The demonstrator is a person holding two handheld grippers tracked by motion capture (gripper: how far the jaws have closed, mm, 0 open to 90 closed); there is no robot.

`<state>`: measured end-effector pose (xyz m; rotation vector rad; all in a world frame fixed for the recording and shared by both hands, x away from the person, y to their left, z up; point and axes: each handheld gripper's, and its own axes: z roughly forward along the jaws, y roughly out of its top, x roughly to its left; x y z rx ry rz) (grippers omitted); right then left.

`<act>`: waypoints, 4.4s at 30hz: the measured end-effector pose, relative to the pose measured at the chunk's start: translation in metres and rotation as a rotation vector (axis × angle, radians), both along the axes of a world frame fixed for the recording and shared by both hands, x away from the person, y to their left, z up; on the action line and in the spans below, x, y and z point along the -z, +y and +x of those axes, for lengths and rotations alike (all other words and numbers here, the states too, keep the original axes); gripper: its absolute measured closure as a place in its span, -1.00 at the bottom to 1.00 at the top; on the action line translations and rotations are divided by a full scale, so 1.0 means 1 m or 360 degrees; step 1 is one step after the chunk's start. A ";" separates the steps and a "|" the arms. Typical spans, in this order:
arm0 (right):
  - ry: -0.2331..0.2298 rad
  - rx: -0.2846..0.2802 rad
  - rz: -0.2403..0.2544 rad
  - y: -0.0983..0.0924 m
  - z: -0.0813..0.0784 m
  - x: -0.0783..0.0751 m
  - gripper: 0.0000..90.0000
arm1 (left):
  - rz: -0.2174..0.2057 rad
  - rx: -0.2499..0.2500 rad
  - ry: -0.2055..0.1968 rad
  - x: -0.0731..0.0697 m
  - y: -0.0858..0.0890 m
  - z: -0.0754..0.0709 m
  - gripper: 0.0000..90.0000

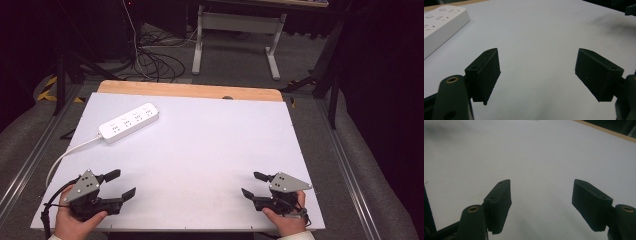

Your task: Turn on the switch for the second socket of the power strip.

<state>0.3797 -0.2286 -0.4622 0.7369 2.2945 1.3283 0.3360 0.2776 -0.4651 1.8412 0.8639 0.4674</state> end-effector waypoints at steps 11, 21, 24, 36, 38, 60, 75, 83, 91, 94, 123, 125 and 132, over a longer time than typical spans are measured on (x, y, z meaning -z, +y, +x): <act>-0.0007 0.0009 0.0004 0.000 0.000 0.000 -0.28 | -0.0022 -0.0018 0.0026 -0.001 0.004 0.001 -0.57; 0.0000 0.0009 0.0006 0.000 0.000 0.000 -0.28 | 0.0046 -0.0033 -0.0017 -0.005 0.005 0.000 -0.54; 0.0002 0.0010 0.0004 0.000 0.000 0.001 -0.28 | 0.0054 -0.0026 -0.0020 -0.005 0.005 0.000 -0.53; 0.0012 0.0017 0.0000 0.001 0.000 0.002 -0.28 | 0.0103 -0.0013 0.0060 -0.023 0.003 0.003 -0.38; 0.0012 0.0014 0.0001 0.001 0.000 0.002 -0.28 | 0.0113 -0.0011 0.0074 -0.027 0.004 0.006 -0.36; 0.0018 0.0006 -0.0009 0.001 0.001 0.004 -0.28 | 0.0072 -0.0052 0.0115 -0.059 0.020 0.040 -0.30; 0.0027 0.0005 -0.0007 0.000 0.001 0.005 -0.28 | 0.0114 -0.0086 0.0088 -0.087 0.023 0.059 -0.30; 0.0031 0.0007 -0.0008 0.000 0.001 0.005 -0.28 | 0.0107 -0.0110 0.0089 -0.094 0.023 0.074 -0.27; 0.0030 0.0015 -0.0010 -0.001 0.002 0.006 -0.28 | 0.0190 -0.0143 0.0049 -0.092 0.030 0.086 -0.14; 0.0032 0.0015 -0.0009 -0.002 0.002 0.006 -0.28 | 0.0147 -0.0140 0.0064 -0.090 0.035 0.091 -0.07; 0.0029 0.0006 -0.0012 -0.002 0.002 0.007 -0.29 | 0.0082 -0.0419 0.0047 -0.054 0.048 0.170 0.99; 0.0030 0.0005 -0.0012 -0.002 0.003 0.007 -0.30 | 0.0086 -0.0452 0.0054 -0.051 0.047 0.174 0.99; 0.0029 0.0002 -0.0011 -0.002 0.002 0.007 -0.30 | 0.0048 -0.0547 0.0065 -0.040 0.045 0.187 0.96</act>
